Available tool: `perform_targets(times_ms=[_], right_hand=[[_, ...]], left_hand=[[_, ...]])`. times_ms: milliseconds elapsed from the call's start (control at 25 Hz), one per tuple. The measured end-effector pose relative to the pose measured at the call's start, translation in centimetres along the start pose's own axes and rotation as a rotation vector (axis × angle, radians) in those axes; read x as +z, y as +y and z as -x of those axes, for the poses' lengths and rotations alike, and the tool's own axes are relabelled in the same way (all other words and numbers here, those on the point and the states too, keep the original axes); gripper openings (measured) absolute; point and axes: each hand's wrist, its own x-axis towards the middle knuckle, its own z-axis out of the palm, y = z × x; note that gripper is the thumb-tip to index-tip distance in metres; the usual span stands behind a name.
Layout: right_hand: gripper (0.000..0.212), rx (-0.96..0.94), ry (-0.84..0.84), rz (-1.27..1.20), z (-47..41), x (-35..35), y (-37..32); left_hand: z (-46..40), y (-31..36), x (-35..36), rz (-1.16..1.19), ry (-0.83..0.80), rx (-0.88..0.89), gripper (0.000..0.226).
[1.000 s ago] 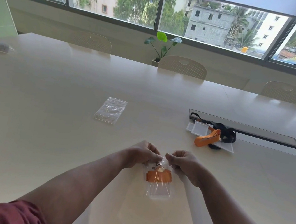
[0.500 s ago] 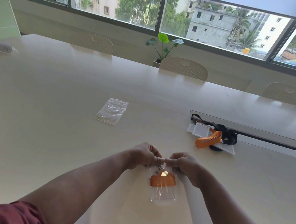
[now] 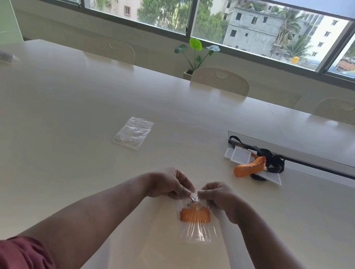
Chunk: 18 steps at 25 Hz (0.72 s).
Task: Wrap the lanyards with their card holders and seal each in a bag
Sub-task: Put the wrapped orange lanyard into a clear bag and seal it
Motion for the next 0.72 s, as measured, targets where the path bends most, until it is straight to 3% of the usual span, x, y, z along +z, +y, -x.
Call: perform_targets(times_ms=[320, 720], right_hand=[[0.013, -0.011, -0.017, 0.18, -0.4, 0.1, -0.8], [0.009, -0.012, -0.007, 0.22, -1.1, 0.3, -0.8]], left_hand=[[-0.7, 0.0, 0.2, -0.066, 0.047, -0.012, 0.026], [-0.7, 0.1, 0.3, -0.035, 0.189, -0.018, 0.028]])
